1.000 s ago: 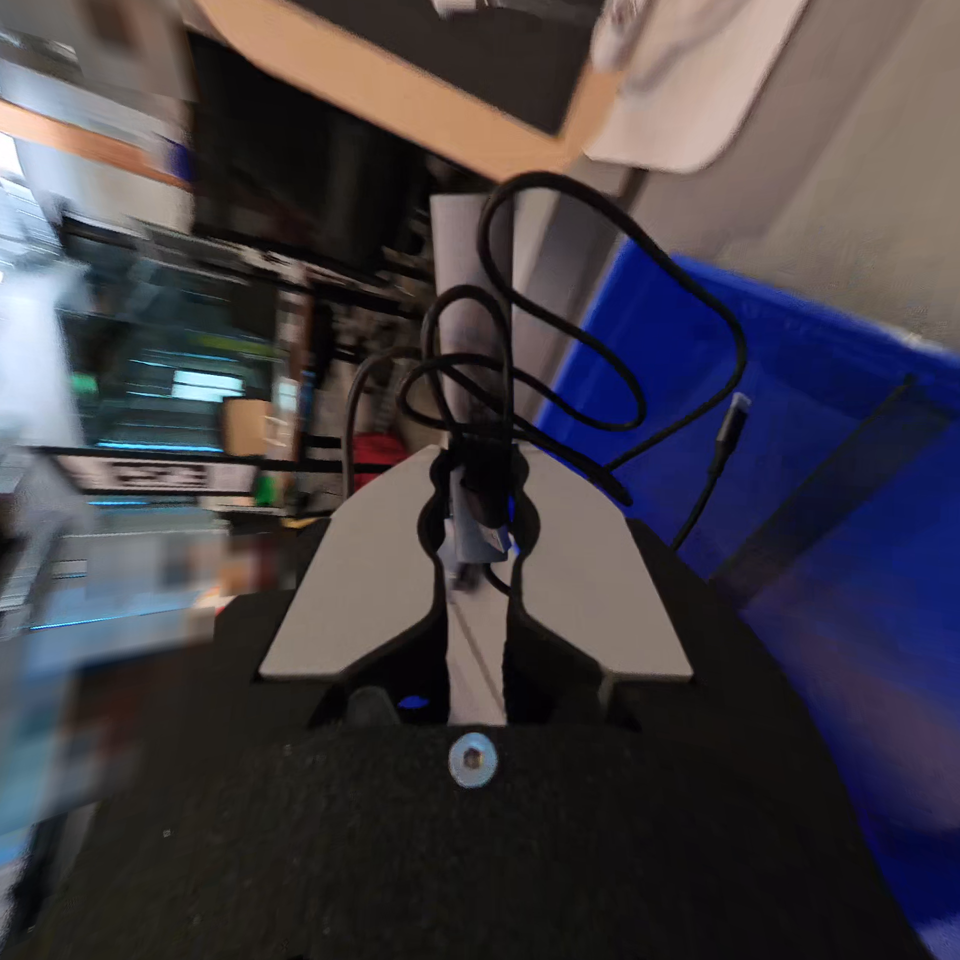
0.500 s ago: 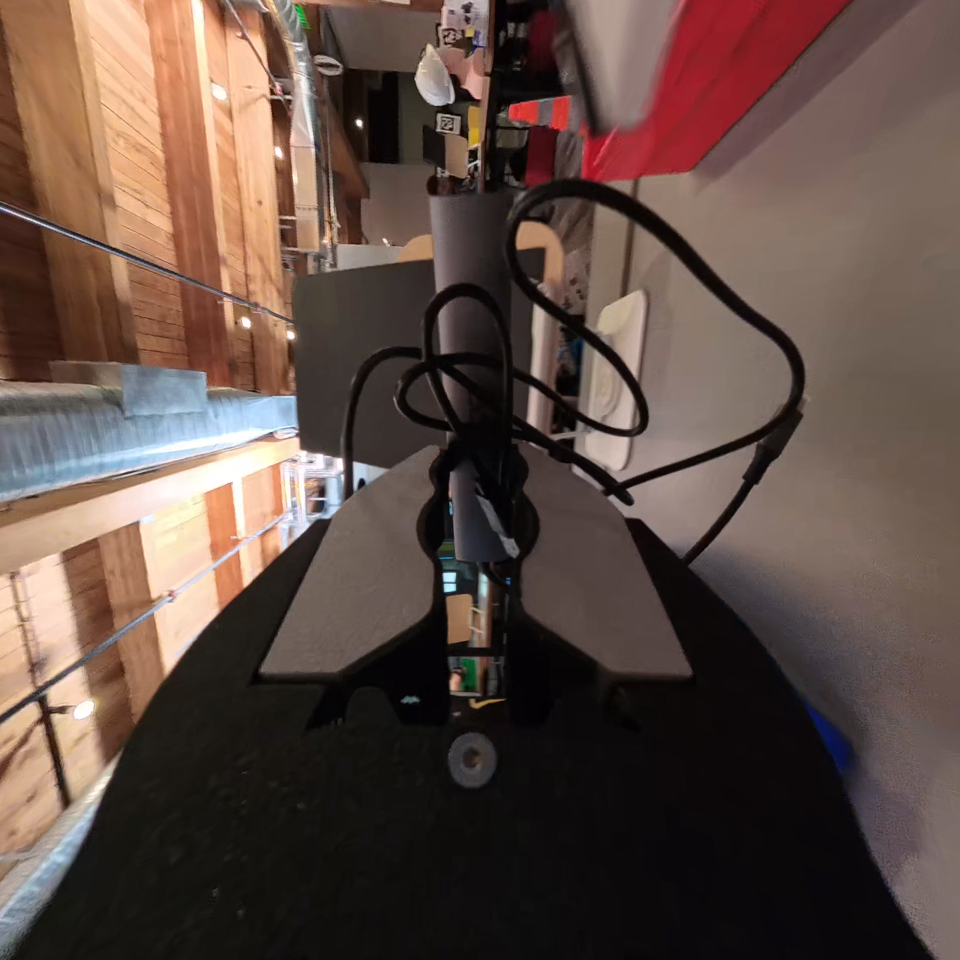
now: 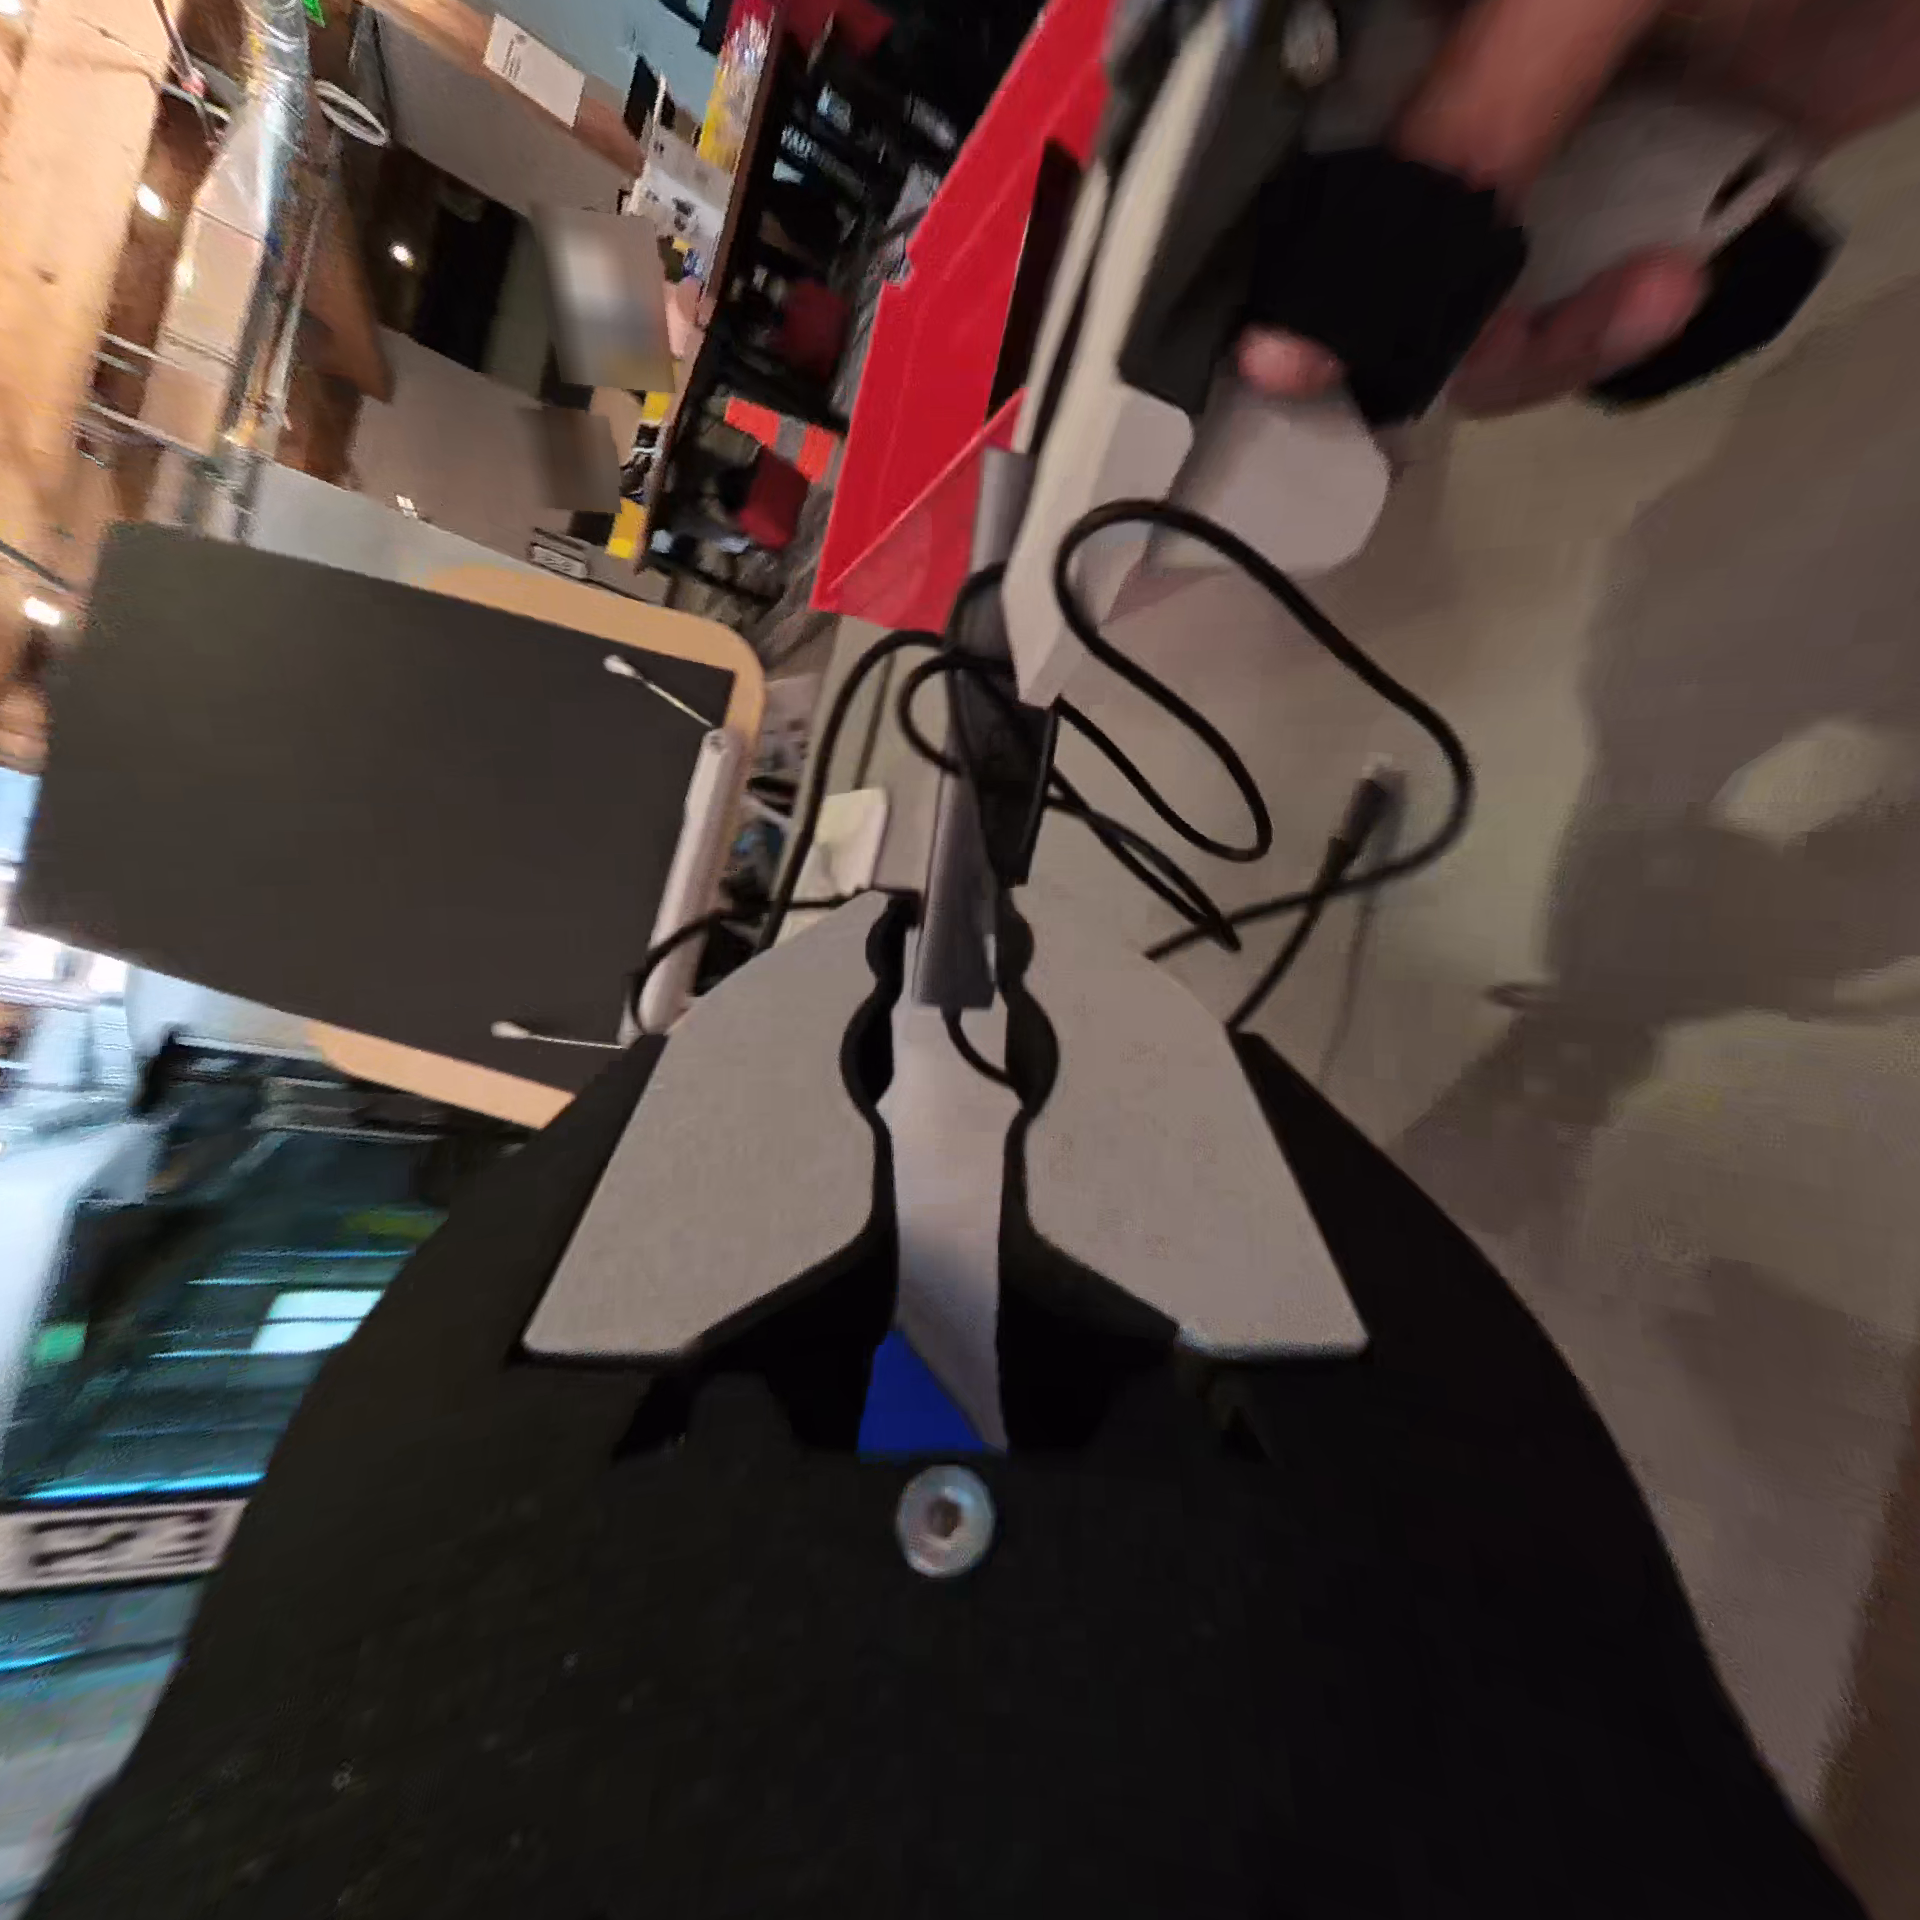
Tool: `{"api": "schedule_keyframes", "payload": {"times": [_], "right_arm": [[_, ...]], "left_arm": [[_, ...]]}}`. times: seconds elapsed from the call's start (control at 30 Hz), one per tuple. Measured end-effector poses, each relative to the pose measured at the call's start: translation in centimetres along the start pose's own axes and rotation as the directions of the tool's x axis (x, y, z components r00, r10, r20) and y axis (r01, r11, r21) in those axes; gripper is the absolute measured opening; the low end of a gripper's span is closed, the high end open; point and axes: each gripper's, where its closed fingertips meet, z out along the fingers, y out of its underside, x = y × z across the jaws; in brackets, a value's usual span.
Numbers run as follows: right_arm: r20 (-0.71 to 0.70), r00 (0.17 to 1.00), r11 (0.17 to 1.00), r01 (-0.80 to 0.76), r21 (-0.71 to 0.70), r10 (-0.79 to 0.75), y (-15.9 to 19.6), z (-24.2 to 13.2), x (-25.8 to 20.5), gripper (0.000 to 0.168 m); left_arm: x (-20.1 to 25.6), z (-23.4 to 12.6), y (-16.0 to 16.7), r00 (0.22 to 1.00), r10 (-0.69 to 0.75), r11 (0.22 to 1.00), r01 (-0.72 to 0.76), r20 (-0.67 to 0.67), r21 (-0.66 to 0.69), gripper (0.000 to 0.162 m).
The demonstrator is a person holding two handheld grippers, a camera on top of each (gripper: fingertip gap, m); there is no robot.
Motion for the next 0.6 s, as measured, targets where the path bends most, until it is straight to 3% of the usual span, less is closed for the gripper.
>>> {"api": "schedule_keyframes", "payload": {"times": [0.07,0.17,0.23,0.4,0.6], "right_arm": [[0.059,0.997,0.998,-0.046,0.036,0.044,0.1,-0.8,0.5,0.013],[0.224,0.974,0.991,-0.067,0.118,0.039,-1.0,-1.7,-0.8,0.013],[0.287,0.958,0.991,-0.057,0.117,0.021,-1.2,-1.7,-1.7,0.013],[0.407,0.912,0.993,-0.084,0.079,0.045,-0.4,-1.0,-3.6,0.013],[0.512,0.854,0.99,-0.131,0.048,0.088,-0.1,-0.2,-5.7,0.013]], "left_arm": [[0.3,-1.3,0.0,0.963,-0.24,0.968,0.247,-0.121,0.045,0.017],[0.2,-2.0,0.8,0.721,-0.602,0.759,0.65,-0.342,0.035,0.022],[-0.3,-1.6,2.2,0.584,-0.701,0.635,0.772,-0.41,0.014,0.028],[0.3,-2.6,1.7,0.389,-0.67,0.474,0.88,-0.632,0.038,0.034],[1.3,-3.3,0.6,0.313,-0.613,0.399,0.915,-0.726,0.058,0.021]]}}
